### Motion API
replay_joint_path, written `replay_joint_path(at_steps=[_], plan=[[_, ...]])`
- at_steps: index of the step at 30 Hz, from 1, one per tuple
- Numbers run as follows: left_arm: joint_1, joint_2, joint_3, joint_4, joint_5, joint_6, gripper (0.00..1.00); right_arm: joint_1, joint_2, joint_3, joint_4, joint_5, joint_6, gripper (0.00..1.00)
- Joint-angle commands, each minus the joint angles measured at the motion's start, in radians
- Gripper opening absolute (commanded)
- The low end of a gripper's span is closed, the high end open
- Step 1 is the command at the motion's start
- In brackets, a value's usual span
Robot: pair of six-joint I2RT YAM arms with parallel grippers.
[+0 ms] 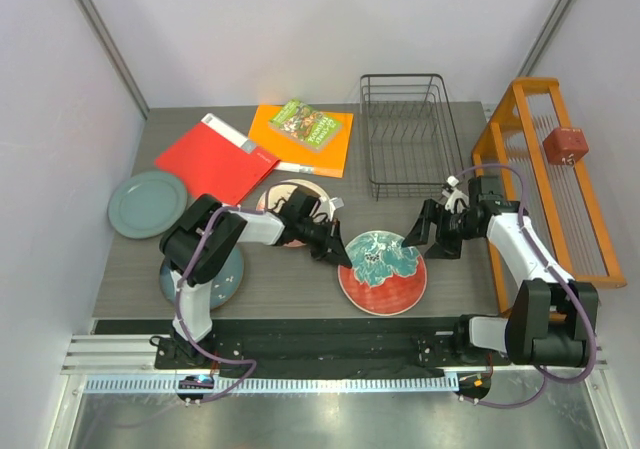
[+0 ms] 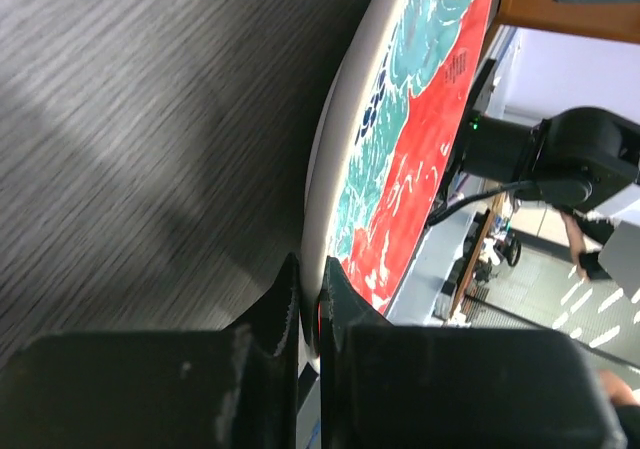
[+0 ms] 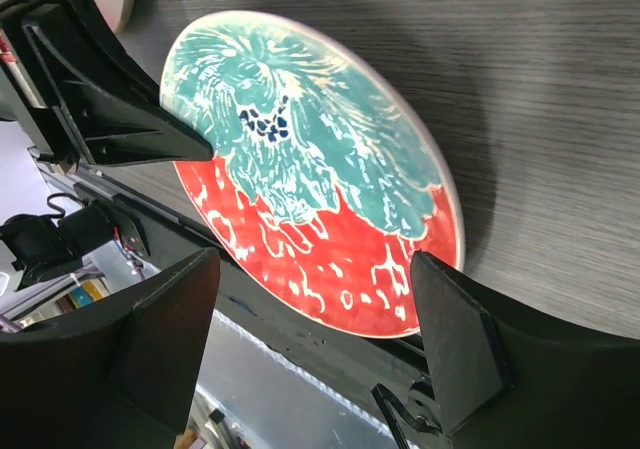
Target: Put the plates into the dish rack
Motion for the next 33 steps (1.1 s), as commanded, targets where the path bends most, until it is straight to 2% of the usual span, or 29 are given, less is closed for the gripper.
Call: replay_joint_path(at_steps=[1,9,14,18,25,33], plan=[[0.043,-0.023,-0.024,-0.056,0.071,0.111,0.00,-0.004,0.042,-0.026,0.056,-0.051,0.028,0.82],[0.117,-0.029,-0.046,-0.058,0.213,0.187,0.00,-0.003,0.116,-0.035,0.103,-0.074,0.013,0.81],[0.148,-0.008,-0.004,-0.116,0.270,0.252,0.00,0.048,0.161,-0.047,0.171,-0.107,-0.001,0.80],[0.148,0.004,0.026,-0.121,0.299,0.255,0.00,0.100,0.219,-0.053,0.218,-0.127,-0.016,0.80],[0.152,0.027,0.049,-0.136,0.301,0.275,0.00,0.111,0.315,-0.050,0.258,-0.182,-0.059,0.79],[0.163,0.044,0.049,-0.127,0.326,0.293,0.00,0.126,0.414,-0.070,0.268,-0.316,-0.134,0.77]])
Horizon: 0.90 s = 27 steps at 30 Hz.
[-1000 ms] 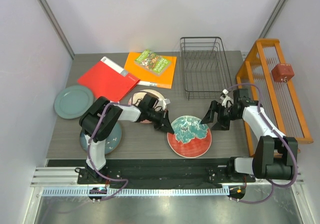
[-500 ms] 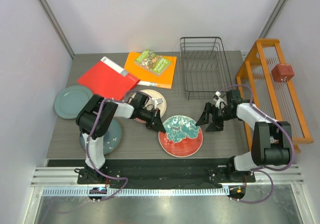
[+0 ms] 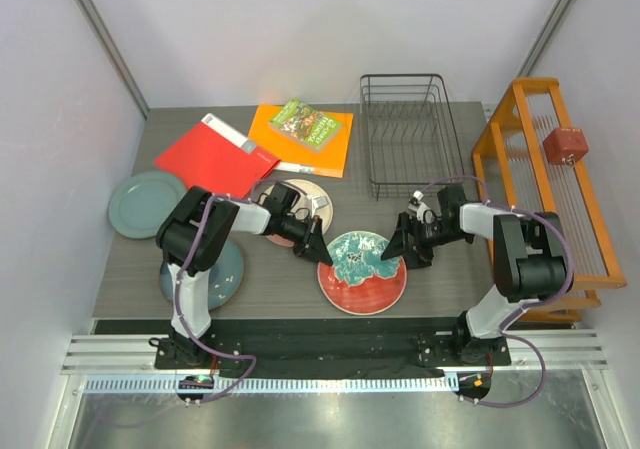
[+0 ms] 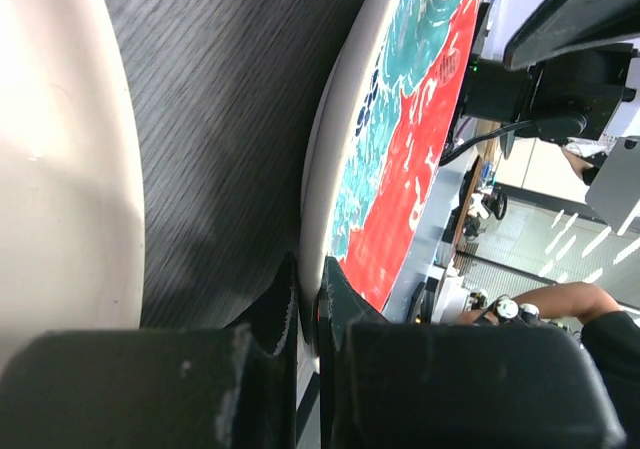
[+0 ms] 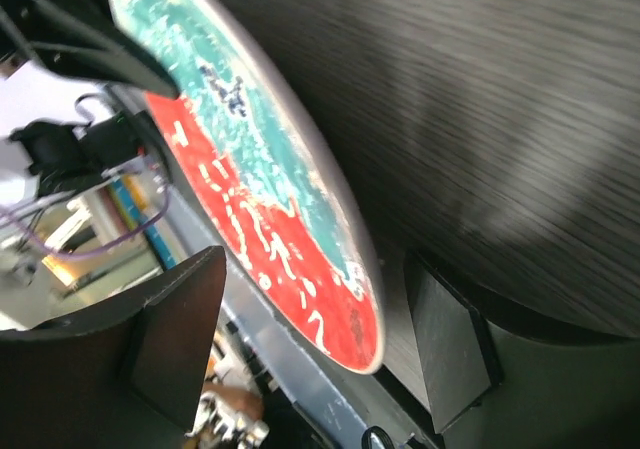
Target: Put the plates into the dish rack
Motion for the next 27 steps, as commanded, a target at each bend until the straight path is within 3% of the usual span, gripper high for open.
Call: replay_joint_path(at_steps=[1,12,16,19,23,27], plan=[[0.012,0.010,0.040,0.035,0.120,0.036,0.00,0.024,0.061,-0.011,0.029,-0.115,-0.070,0.77],[0.011,0.054,0.042,0.109,0.120,0.013,0.00,0.062,0.112,0.005,0.037,-0.176,-0.094,0.64],[0.012,0.070,0.046,0.126,0.115,-0.004,0.00,0.085,0.107,-0.008,0.119,-0.181,-0.044,0.59],[0.012,0.074,0.055,0.118,0.109,-0.007,0.00,0.090,0.102,0.004,0.133,-0.181,-0.018,0.51],[0.012,0.061,0.052,0.091,0.086,0.011,0.00,0.091,0.075,0.024,0.121,-0.173,-0.005,0.31],[0.012,0.038,0.056,0.031,0.060,0.059,0.06,0.090,0.052,0.073,0.002,-0.160,-0.062,0.19]])
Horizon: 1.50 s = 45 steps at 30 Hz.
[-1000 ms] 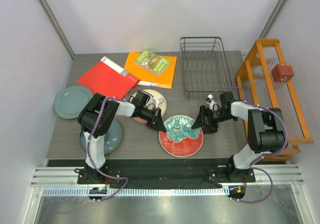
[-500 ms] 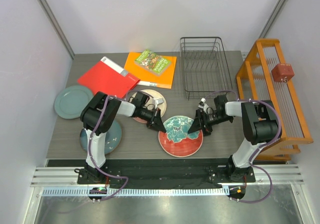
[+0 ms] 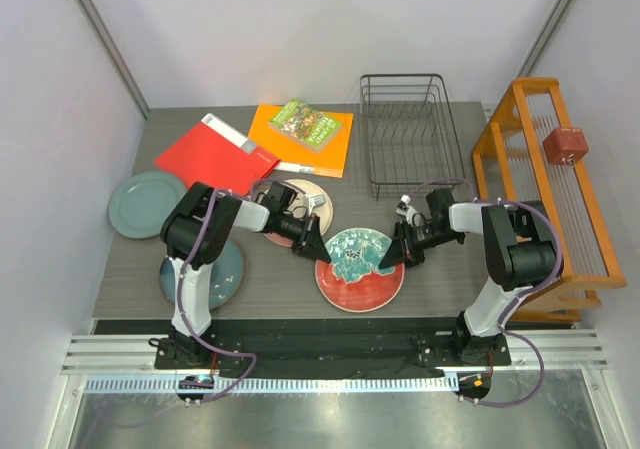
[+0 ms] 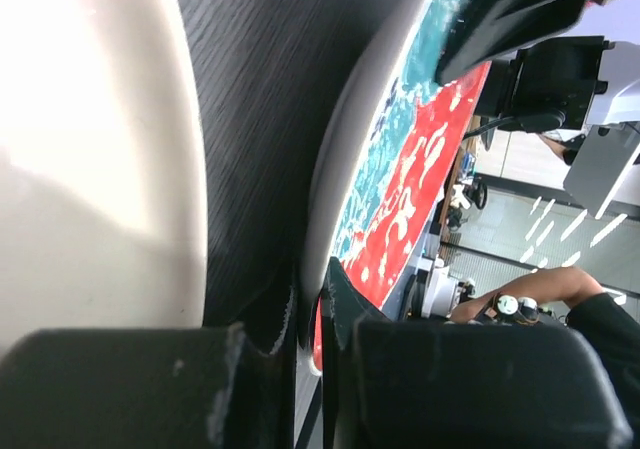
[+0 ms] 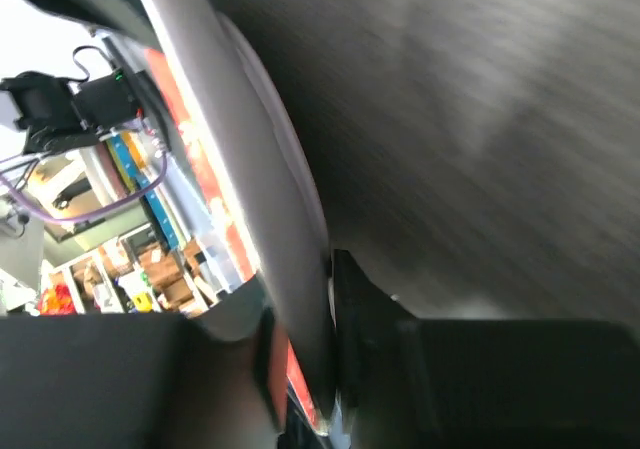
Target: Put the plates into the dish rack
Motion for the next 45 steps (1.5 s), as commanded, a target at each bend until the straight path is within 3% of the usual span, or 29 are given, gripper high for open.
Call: replay_joint_path(at_steps=[1,2,3,10,11,13,14,17,19,25,32,33,36,39,40,42,43,45], plan=[[-0.017,-0.035,0.036,-0.013,-0.023,0.051,0.09,0.019,-0.064,0.100,-0.098,-0.059,-0.042,0.14],[-0.016,-0.039,0.039,-0.039,-0.032,0.057,0.12,0.018,-0.070,0.114,-0.130,-0.049,-0.066,0.04],[-0.016,-0.043,0.041,-0.050,-0.032,0.076,0.16,0.015,-0.088,0.128,-0.169,-0.044,-0.082,0.01],[0.012,-0.182,0.076,-0.225,-0.123,0.191,0.51,0.016,-0.150,0.332,-0.384,0.011,-0.180,0.02],[0.044,-0.255,0.084,-0.250,-0.124,0.199,0.67,0.016,-0.157,0.354,-0.405,0.020,-0.185,0.02],[0.084,-0.347,0.105,-0.353,-0.152,0.258,0.83,0.016,-0.196,0.395,-0.441,0.030,-0.182,0.01],[0.119,-0.390,0.116,-0.404,-0.167,0.299,0.98,0.018,-0.209,0.406,-0.445,0.040,-0.175,0.01],[0.144,-0.541,0.171,-0.616,-0.282,0.517,0.99,0.048,-0.263,0.450,-0.458,0.059,-0.138,0.01],[0.144,-0.636,0.168,-0.655,-0.372,0.554,0.99,0.089,-0.288,0.502,-0.454,0.068,-0.121,0.01],[0.157,-0.762,0.156,-0.573,-0.750,0.374,0.99,0.171,-0.253,0.835,-0.402,0.227,-0.078,0.01],[0.184,-0.793,0.159,-0.524,-0.853,0.360,1.00,0.088,0.083,1.433,-0.283,0.536,0.060,0.01],[0.185,-0.793,0.157,-0.512,-0.848,0.343,1.00,0.082,0.153,1.554,-0.280,0.594,0.059,0.01],[0.207,-0.800,0.147,-0.495,-0.831,0.305,0.99,0.079,0.224,1.683,-0.238,0.738,0.054,0.01],[0.217,-0.796,0.148,-0.491,-0.831,0.291,0.99,0.079,0.226,1.658,-0.122,1.046,0.063,0.01],[0.223,-0.796,0.148,-0.488,-0.842,0.280,1.00,0.082,0.220,1.643,-0.085,1.226,0.065,0.01],[0.227,-0.796,0.133,-0.455,-0.915,0.259,0.99,0.088,0.229,1.625,0.001,1.359,0.031,0.01],[0.227,-0.796,0.128,-0.445,-0.936,0.263,1.00,0.091,0.259,1.635,0.030,1.496,-0.012,0.01],[0.225,-0.782,0.124,-0.425,-0.977,0.280,0.99,0.094,0.286,1.659,0.056,1.551,-0.056,0.01]])
